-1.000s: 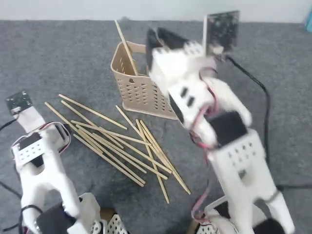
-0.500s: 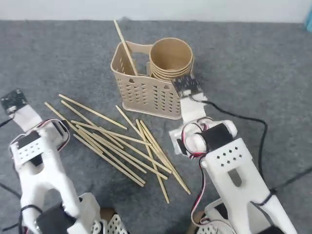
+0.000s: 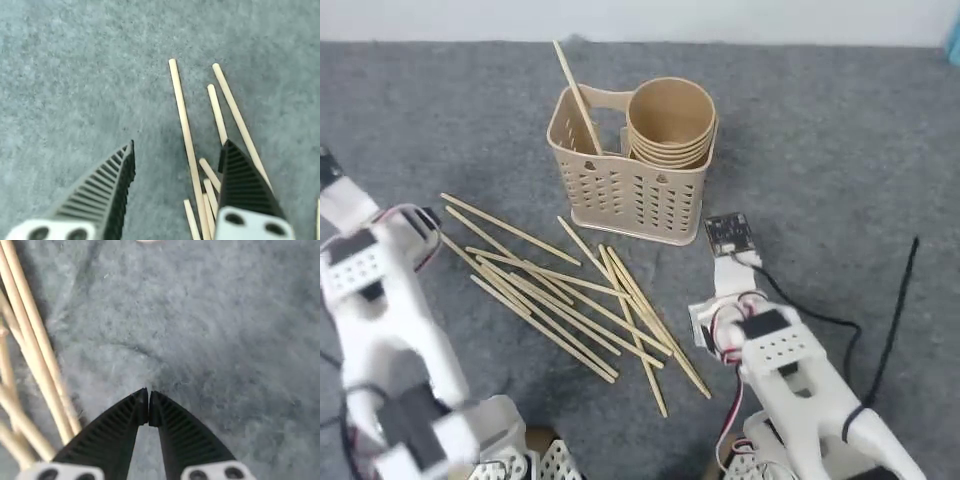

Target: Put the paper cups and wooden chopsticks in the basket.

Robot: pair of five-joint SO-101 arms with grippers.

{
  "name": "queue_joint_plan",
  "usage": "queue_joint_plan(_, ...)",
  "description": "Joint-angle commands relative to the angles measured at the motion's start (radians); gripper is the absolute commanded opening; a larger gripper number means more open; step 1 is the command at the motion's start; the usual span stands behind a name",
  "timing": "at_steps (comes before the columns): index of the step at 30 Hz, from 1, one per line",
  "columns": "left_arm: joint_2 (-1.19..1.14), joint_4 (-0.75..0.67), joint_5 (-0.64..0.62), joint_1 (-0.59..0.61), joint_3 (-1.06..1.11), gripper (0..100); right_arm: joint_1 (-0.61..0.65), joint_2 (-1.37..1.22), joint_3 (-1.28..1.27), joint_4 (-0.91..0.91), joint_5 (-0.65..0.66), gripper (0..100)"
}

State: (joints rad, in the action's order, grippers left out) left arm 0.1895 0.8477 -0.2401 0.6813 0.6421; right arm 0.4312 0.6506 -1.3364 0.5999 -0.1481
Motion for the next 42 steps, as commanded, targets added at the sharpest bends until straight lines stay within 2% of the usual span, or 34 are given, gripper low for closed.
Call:
queue_joint_plan(1, -0.232, 0.071, -0.055, -0.003, -0.240, 26, -0.013, 0.053, -0.008, -0.073, -0.003, 1.9)
queue_joint_plan(9, -0.658, 0.269, -0.084, 0.003, -0.716, 26, -0.015, 0.054, -0.011, -0.068, -0.003, 1.9)
queue_joint_plan(15, -0.924, 0.361, -0.084, 0.003, -0.990, 26, -0.015, 0.054, -0.011, -0.067, -0.003, 1.9)
queue_joint_plan(17, -0.991, 0.411, -0.084, 0.003, -1.066, 22, -0.015, 0.054, -0.011, -0.067, -0.003, 1.9)
queue_joint_plan(20, -1.056, 0.503, -0.080, 0.002, -1.198, 8, -0.015, 0.053, -0.011, -0.067, -0.003, 1.9)
queue_joint_plan(21, -1.071, 0.529, -0.078, 0.000, -1.237, 2, -0.015, 0.053, -0.011, -0.067, -0.003, 1.9)
queue_joint_plan(22, -1.082, 0.557, -0.078, 0.000, -1.268, 0, -0.015, 0.053, -0.011, -0.067, -0.005, 1.9)
queue_joint_plan(31, -1.083, 0.891, -0.077, -0.020, -1.584, 1, -0.016, 0.054, -0.011, -0.067, -0.006, 1.9)
queue_joint_plan(38, -1.071, 0.910, -0.078, -0.020, -1.808, 1, -0.016, 0.053, -0.011, -0.068, -0.008, 1.9)
queue_joint_plan(42, -0.951, 0.911, -0.074, -0.020, -1.827, 1, -0.016, 0.051, -0.011, -0.076, -0.005, 1.9)
